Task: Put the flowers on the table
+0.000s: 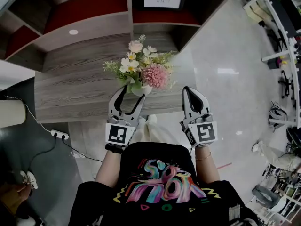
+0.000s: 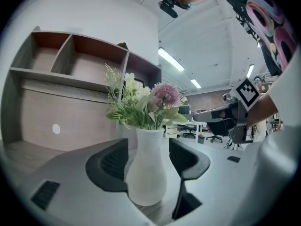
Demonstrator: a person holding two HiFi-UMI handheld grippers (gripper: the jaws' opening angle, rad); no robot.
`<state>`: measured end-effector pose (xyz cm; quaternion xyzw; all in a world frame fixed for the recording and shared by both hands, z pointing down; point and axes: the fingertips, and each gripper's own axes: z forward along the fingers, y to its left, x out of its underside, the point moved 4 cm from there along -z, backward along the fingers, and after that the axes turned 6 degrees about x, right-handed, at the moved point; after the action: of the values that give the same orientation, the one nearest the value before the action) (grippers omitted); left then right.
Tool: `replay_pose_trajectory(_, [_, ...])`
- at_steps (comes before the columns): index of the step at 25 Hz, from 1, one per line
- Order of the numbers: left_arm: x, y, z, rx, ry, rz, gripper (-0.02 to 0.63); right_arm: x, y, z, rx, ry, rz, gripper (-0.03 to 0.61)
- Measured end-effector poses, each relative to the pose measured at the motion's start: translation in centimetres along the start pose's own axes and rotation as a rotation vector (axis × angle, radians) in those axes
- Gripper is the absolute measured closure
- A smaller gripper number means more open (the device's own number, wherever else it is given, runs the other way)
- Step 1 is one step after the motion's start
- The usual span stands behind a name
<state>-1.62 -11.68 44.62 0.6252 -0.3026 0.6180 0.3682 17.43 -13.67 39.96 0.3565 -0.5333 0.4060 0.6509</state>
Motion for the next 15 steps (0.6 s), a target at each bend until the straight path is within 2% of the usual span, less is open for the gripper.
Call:
replay_pose_trajectory(5, [-1.6, -0.7, -1.1, 0.010, 0.006, 0.010, 0.350, -0.9, -0.8, -0.7, 0.006, 0.028, -0.016, 0.563])
replay_pose_trajectory(10, [-3.1, -0.9, -2.0, 0.019, 0.003, 0.041, 0.350, -2.8, -1.0, -1.0, -0.027, -0.042, -0.013, 0.563])
replay_pose_trajectory(15, [-5.3, -0.3, -3.2, -0.020, -0.018, 0.056, 0.352, -3.9, -1.1, -1.5, -0.038, -0.036, -0.019, 0.563])
